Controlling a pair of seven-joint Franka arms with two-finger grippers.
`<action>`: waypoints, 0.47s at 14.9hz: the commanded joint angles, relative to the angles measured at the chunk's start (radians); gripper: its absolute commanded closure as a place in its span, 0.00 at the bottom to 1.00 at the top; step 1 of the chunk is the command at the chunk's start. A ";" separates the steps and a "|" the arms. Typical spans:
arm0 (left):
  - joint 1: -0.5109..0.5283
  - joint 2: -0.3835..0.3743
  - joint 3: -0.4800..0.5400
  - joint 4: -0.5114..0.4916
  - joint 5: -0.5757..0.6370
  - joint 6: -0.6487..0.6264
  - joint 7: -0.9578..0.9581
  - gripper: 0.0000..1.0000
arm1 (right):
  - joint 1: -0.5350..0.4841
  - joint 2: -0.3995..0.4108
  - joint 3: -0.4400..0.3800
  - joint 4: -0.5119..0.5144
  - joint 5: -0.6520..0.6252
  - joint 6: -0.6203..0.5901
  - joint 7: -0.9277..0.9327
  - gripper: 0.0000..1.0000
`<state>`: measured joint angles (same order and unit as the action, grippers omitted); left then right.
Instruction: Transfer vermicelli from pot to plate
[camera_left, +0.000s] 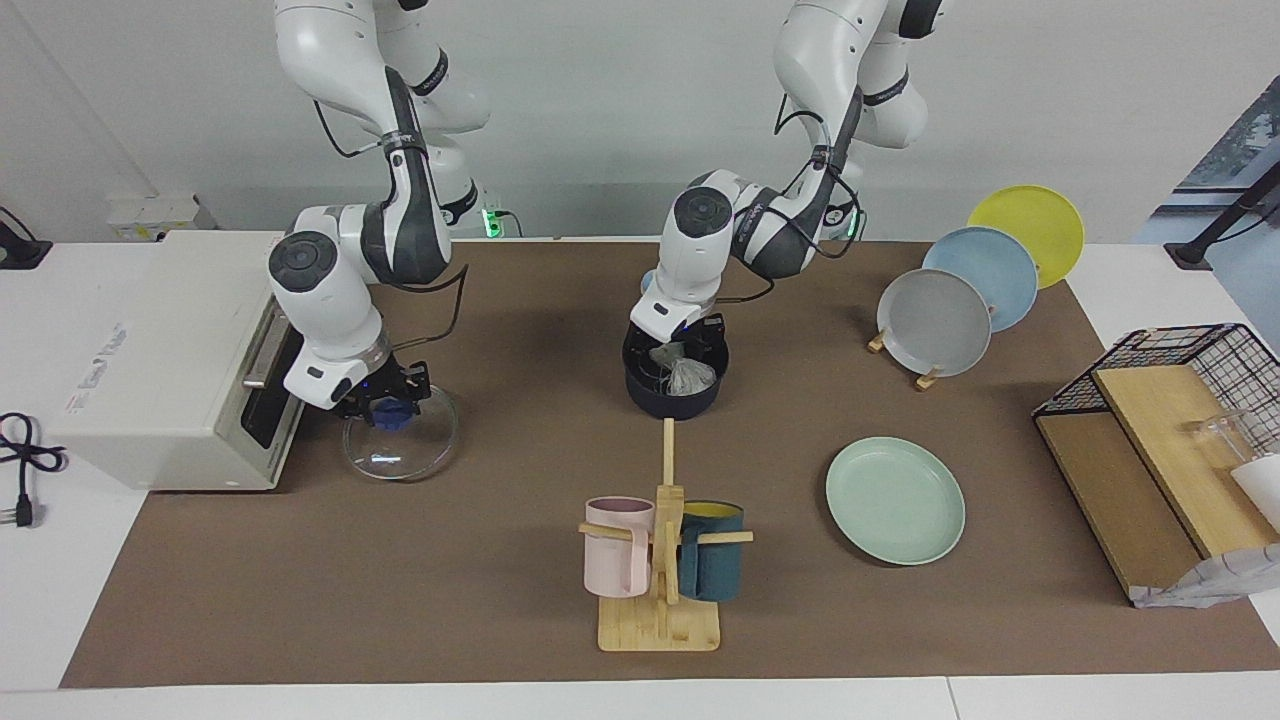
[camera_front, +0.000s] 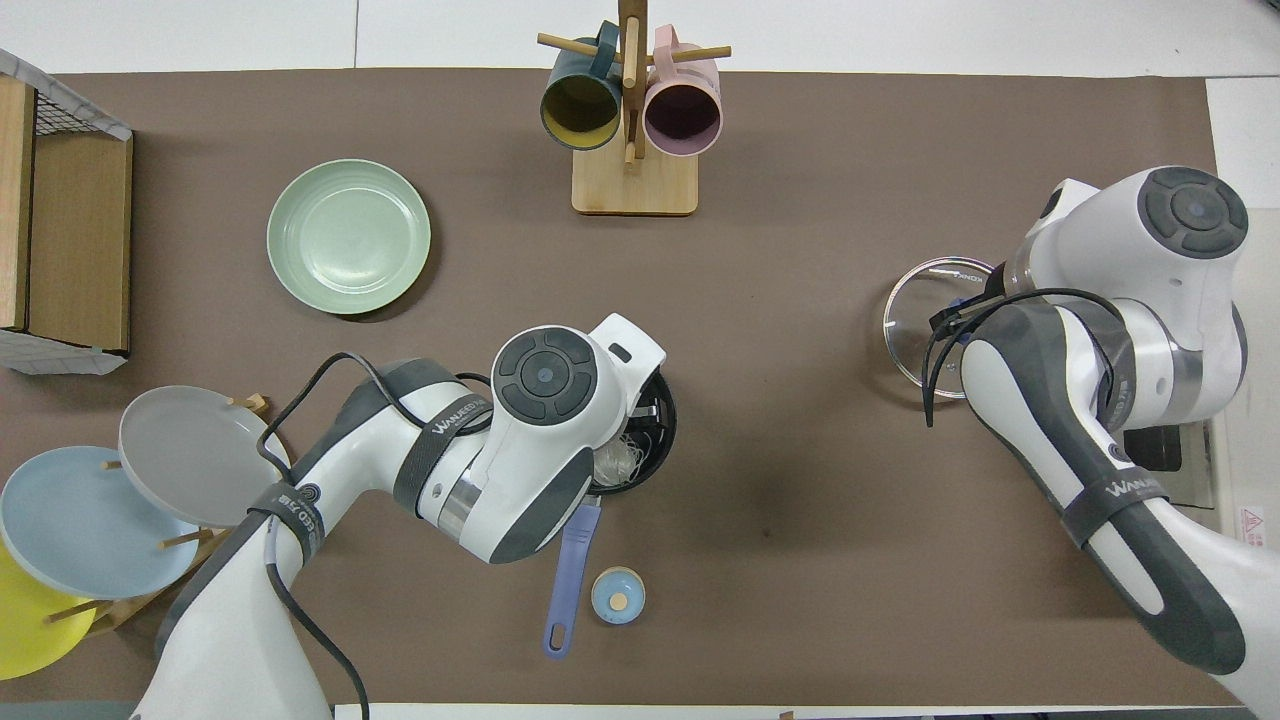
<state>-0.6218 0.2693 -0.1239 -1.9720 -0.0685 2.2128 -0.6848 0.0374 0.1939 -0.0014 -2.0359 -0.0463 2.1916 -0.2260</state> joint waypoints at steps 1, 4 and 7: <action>-0.024 0.010 0.020 -0.011 0.022 0.039 -0.013 0.00 | -0.011 -0.050 0.011 -0.070 -0.009 0.049 -0.018 0.60; -0.023 0.014 0.020 -0.010 0.025 0.041 -0.007 0.51 | -0.011 -0.062 0.011 -0.116 -0.007 0.094 -0.018 0.59; -0.012 0.016 0.021 -0.004 0.027 0.036 0.004 1.00 | -0.017 -0.062 0.011 -0.124 -0.007 0.099 -0.019 0.50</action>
<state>-0.6232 0.2851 -0.1179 -1.9713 -0.0563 2.2282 -0.6840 0.0371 0.1702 0.0005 -2.1195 -0.0463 2.2684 -0.2260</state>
